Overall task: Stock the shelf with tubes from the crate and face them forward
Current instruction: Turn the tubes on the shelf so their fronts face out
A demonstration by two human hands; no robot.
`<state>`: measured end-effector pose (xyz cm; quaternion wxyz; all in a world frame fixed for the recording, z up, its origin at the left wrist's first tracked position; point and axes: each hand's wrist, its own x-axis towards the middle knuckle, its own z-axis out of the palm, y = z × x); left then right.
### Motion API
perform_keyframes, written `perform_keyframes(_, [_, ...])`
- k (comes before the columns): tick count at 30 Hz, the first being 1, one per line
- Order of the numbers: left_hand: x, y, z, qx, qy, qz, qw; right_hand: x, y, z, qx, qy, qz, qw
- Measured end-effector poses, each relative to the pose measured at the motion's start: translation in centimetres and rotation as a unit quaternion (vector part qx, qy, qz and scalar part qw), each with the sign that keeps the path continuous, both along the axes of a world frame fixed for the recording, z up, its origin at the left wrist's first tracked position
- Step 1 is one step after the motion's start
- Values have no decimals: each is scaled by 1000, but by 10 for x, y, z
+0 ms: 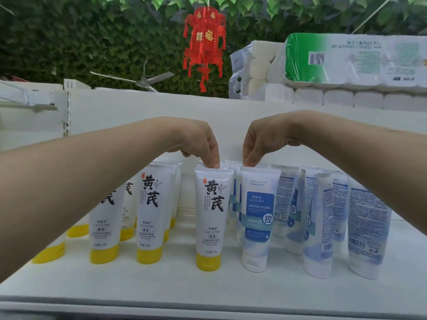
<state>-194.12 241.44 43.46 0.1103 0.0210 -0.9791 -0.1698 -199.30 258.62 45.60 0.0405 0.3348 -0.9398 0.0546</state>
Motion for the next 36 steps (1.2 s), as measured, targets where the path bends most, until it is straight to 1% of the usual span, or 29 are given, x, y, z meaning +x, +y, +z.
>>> perform_keyframes(20, [3,1,3,4,0,4,1000,-4,-8,3,8,-12,-11,1000])
perform_keyframes(25, [22,6,14,1,25,1,1000,12,5,14,-32,16,8,999])
perform_keyframes(28, [36,15,17,-2,15,-23,1000,24,18,20,-56,18,31,998])
perform_keyframes(36, [48,26,11,-33,-36,-24,999,38,36,9,2,2,35,999])
